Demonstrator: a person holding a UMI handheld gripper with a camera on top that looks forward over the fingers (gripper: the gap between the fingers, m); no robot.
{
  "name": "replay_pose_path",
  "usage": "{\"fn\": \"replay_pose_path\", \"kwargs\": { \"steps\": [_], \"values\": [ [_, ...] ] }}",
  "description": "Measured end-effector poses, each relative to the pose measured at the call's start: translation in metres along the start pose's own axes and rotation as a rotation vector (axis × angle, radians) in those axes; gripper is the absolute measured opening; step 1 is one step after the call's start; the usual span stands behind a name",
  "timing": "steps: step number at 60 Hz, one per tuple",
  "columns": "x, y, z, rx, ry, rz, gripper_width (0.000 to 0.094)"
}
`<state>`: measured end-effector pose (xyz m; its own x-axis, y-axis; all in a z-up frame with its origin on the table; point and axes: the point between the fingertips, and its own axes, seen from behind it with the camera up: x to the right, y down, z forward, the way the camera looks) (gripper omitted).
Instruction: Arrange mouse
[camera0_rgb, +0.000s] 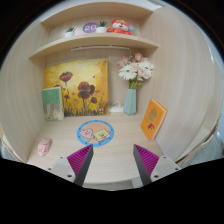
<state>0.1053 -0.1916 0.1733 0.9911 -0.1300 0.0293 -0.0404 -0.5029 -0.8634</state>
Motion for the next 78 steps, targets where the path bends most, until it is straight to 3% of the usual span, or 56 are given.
{"fn": "replay_pose_path", "kwargs": {
  "steps": [20, 31, 43, 60, 78],
  "values": [
    [-0.141, 0.136, 0.015, -0.244, -0.162, -0.031, 0.0798],
    [-0.253, 0.175, 0.02, -0.318, -0.299, -0.07, 0.0799],
    [-0.346, 0.164, 0.06, -0.322, -0.38, -0.106, 0.0803],
    [-0.391, 0.111, 0.135, -0.271, -0.353, -0.108, 0.0788],
    [-0.388, 0.111, 0.16, -0.3, -0.292, -0.067, 0.0472]
  ]
}}
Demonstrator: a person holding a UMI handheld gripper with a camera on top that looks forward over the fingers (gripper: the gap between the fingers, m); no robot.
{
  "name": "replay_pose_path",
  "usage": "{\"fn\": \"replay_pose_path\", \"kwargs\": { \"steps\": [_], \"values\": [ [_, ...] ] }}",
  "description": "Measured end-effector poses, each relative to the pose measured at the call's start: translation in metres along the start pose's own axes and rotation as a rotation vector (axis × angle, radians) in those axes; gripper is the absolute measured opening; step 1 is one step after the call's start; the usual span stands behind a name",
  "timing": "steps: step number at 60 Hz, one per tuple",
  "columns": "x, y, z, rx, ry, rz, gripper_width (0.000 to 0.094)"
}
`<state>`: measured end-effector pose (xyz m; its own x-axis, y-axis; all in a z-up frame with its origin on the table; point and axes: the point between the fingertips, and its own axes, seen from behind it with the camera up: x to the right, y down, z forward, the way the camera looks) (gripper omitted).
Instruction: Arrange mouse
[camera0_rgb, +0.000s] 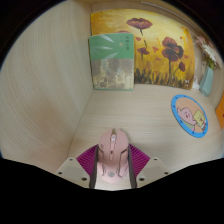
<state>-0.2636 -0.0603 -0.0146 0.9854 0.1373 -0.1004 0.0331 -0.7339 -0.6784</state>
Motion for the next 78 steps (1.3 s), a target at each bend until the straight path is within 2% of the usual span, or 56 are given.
{"fn": "replay_pose_path", "kwargs": {
  "steps": [8, 14, 16, 22, 30, 35, 42, 45, 50, 57, 64, 73, 78],
  "values": [
    [0.0, 0.003, -0.001, -0.033, -0.007, -0.041, 0.0346],
    [0.002, 0.003, -0.005, -0.076, -0.025, -0.074, 0.0343],
    [0.003, -0.007, -0.012, -0.066, -0.033, -0.079, 0.0345],
    [0.013, -0.082, -0.051, 0.057, -0.058, -0.068, 0.0344],
    [0.06, -0.215, -0.109, 0.264, -0.023, -0.057, 0.0344],
    [0.105, -0.276, -0.144, 0.377, 0.019, -0.066, 0.0344],
    [0.182, -0.315, -0.162, 0.425, 0.101, -0.078, 0.0345],
    [0.215, -0.311, -0.152, 0.413, 0.12, -0.069, 0.0344],
    [0.266, -0.285, -0.117, 0.339, 0.142, -0.04, 0.0342],
    [0.308, -0.213, -0.051, 0.18, 0.141, -0.015, 0.0341],
    [0.315, -0.144, 0.0, 0.046, 0.1, 0.021, 0.0342],
    [0.313, -0.094, 0.03, -0.05, 0.084, 0.023, 0.0351],
    [0.31, -0.09, 0.034, -0.041, 0.073, 0.025, 0.0375]
  ]
}}
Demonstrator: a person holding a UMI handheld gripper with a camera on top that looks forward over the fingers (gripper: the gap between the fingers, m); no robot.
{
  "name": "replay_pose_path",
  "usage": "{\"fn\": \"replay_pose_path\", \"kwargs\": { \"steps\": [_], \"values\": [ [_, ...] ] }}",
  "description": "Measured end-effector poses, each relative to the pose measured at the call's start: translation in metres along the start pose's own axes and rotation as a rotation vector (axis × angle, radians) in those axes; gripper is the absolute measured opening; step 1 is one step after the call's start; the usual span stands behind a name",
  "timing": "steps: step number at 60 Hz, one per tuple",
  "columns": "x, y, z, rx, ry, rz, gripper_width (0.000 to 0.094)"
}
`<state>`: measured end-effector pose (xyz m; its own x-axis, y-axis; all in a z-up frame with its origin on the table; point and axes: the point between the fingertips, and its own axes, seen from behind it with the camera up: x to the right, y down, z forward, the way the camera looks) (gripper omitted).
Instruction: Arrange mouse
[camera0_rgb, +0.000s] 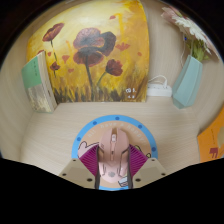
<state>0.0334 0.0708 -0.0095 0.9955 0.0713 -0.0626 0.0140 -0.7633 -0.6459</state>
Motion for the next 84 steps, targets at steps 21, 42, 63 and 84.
{"fn": "replay_pose_path", "kwargs": {
  "steps": [21, 42, 63, 84],
  "values": [
    [-0.014, -0.033, -0.034, 0.024, -0.004, -0.022, 0.0815],
    [-0.075, -0.072, -0.19, 0.201, 0.045, -0.057, 0.0816],
    [-0.132, 0.002, -0.264, 0.21, 0.034, -0.042, 0.0817],
    [-0.138, 0.041, -0.3, 0.213, 0.057, -0.051, 0.0819]
  ]
}}
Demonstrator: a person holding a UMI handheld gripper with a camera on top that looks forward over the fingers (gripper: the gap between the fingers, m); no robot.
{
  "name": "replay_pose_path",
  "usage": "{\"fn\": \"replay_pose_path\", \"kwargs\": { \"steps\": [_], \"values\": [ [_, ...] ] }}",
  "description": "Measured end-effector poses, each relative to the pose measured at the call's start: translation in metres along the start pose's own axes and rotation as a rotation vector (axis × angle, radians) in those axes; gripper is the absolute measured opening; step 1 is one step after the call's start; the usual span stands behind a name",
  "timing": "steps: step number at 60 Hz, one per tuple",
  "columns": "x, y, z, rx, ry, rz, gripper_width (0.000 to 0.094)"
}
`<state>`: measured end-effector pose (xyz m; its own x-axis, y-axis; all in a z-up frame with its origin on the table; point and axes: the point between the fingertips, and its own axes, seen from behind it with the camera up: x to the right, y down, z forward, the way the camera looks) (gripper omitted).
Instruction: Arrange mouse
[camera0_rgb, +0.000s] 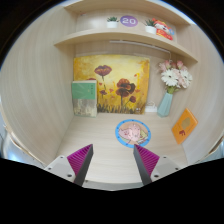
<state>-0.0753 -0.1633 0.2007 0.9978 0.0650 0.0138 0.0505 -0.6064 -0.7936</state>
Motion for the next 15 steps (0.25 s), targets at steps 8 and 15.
{"fn": "replay_pose_path", "kwargs": {
  "steps": [8, 15],
  "values": [
    [-0.002, 0.001, -0.01, 0.007, 0.004, -0.002, 0.0817],
    [-0.008, 0.004, -0.013, 0.006, -0.01, 0.003, 0.0818]
  ]
}}
